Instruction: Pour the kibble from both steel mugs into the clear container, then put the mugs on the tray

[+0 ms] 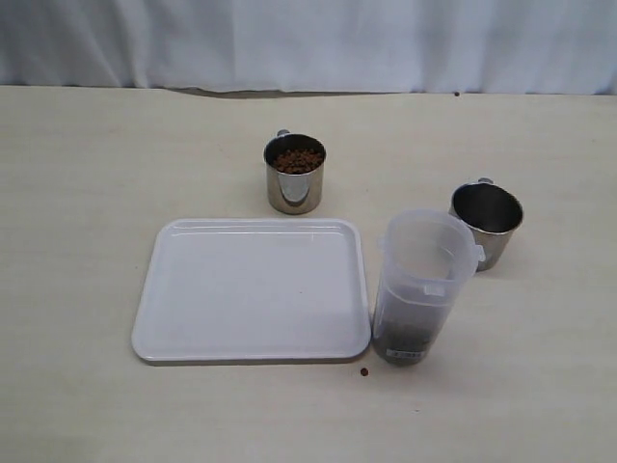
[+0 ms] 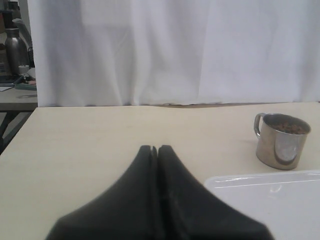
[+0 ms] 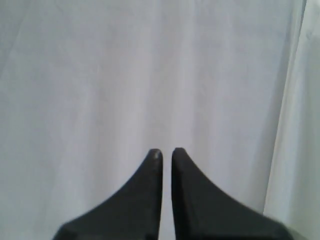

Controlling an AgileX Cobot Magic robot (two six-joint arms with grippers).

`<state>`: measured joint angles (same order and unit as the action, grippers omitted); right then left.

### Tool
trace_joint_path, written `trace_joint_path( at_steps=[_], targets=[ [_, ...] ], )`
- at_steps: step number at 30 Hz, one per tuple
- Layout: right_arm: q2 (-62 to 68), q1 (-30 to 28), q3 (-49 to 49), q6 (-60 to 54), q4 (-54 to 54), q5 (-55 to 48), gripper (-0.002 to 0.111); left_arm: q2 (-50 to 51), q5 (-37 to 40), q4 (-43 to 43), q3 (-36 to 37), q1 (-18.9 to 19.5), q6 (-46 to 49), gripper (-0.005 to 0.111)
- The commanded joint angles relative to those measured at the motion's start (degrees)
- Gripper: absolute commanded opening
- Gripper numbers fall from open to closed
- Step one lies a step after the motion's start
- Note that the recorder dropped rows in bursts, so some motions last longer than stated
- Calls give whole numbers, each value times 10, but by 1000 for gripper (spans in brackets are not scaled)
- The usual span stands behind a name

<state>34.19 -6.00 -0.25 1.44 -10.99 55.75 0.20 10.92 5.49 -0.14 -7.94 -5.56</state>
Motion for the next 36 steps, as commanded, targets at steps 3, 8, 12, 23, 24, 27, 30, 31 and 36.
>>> trace_joint_path(
  at_steps=[3, 8, 12, 23, 24, 27, 30, 31, 36],
  targets=[
    [-168, 0, 3, 80, -2, -292, 5, -2, -10, -1, 1, 2, 2, 0],
    [-305, 0, 3, 91, -1, -494, 5, -2, -10, -1, 1, 2, 2, 0],
    [-342, 1, 3, 93, 43, -578, 5, -2, -8, -1, 1, 2, 2, 0],
    [-342, 1, 3, 74, 62, -649, 5, -2, -6, -1, 1, 2, 2, 0],
    [-342, 1, 3, 74, 73, -651, 5, -2, -6, -1, 1, 2, 2, 0],
    [-342, 1, 3, 75, 83, -650, 5, -2, 0, -1, 1, 2, 2, 0],
    [-342, 1, 3, 75, 83, -650, 5, -2, -1, -1, 1, 2, 2, 0],
    [-342, 1, 3, 75, 83, -650, 5, -2, -1, -1, 1, 2, 2, 0],
    [-342, 1, 3, 75, 83, -650, 5, -2, -1, -1, 1, 2, 2, 0]
  ],
)
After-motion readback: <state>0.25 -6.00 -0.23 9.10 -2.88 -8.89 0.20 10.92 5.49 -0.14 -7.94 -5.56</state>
